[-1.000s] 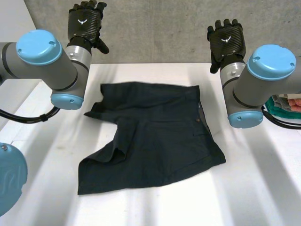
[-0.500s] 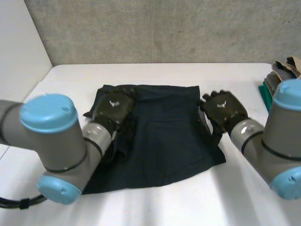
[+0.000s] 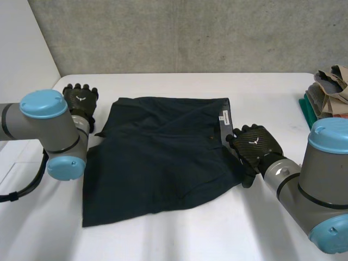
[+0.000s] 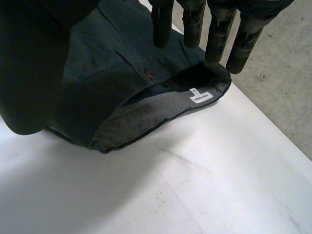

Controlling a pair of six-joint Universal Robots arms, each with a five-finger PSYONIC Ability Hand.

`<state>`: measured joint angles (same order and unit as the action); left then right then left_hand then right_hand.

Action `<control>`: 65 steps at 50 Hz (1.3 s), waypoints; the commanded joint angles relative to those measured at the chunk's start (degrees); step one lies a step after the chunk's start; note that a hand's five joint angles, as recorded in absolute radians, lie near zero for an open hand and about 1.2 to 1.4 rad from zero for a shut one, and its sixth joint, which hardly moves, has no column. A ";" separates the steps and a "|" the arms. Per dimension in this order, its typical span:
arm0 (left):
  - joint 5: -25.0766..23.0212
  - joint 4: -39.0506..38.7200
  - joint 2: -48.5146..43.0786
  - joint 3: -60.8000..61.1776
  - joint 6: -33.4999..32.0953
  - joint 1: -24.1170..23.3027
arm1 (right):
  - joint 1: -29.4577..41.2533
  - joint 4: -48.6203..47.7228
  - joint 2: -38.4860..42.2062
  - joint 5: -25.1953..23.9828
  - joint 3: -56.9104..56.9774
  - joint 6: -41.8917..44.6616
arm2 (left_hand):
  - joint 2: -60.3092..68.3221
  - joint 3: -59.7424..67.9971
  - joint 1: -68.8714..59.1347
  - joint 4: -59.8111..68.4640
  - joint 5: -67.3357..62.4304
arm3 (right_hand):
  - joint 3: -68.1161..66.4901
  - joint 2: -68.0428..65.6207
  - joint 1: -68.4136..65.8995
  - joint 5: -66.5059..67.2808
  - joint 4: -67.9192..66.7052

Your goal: Fold the laundry.

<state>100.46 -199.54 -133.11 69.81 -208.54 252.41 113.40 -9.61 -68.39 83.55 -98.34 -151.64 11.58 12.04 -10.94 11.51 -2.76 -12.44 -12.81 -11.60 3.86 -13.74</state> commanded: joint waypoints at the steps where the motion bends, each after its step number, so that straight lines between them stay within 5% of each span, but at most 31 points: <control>1: -2.46 -1.12 5.11 5.41 4.45 -3.84 | -0.29 0.21 -0.07 -0.58 -1.41 0.12 | -1.58 -2.04 0.94 -1.51 2.76 | 2.44 2.81 1.60 -3.86 3.74; 9: -3.77 -1.12 17.16 17.62 5.95 -6.92 | -1.60 0.12 -0.34 -2.78 -3.79 3.37 | -0.54 -1.00 -0.11 -0.47 1.72 | 2.44 2.81 1.60 -3.86 3.74; 19: -6.41 1.51 28.60 33.19 5.95 -7.90 | -2.22 -0.23 0.10 -11.21 -3.97 7.33 | 6.87 6.42 -7.52 6.95 -5.69 | 1.35 1.72 0.50 -2.77 2.65; 29: -6.50 16.71 31.94 39.96 7.09 -7.98 | -2.05 -3.04 4.85 -11.83 -1.33 13.30 | 8.22 7.76 -8.87 8.29 -7.04 | -5.88 -5.51 -6.72 4.46 -4.58; 33: -6.68 19.62 33.26 42.07 9.03 -8.07 | -2.13 -4.10 7.13 -11.92 -0.19 14.10 | 11.74 11.28 -12.39 11.81 -10.56 | -25.16 -24.79 -26.01 23.74 -23.86; 36: -6.68 19.71 34.84 43.56 9.82 -8.60 | -2.31 -4.54 7.40 -12.19 0.43 14.10 | 14.77 14.31 -15.41 14.84 -13.58 | -67.46 -67.08 -68.30 66.03 -66.15; 65: -6.15 12.07 32.74 48.58 9.12 -9.13 | -5.03 -2.52 2.13 -7.62 -3.52 6.62 | 29.92 29.46 -30.57 29.99 -28.74 | -67.56 -67.19 -68.40 66.14 -66.26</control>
<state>94.21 -186.20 -99.14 118.20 -199.12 243.35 108.82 -12.44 -65.60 75.48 -101.77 -144.23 35.64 35.63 -36.01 35.76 -25.52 -67.89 -67.49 -54.97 55.13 -68.03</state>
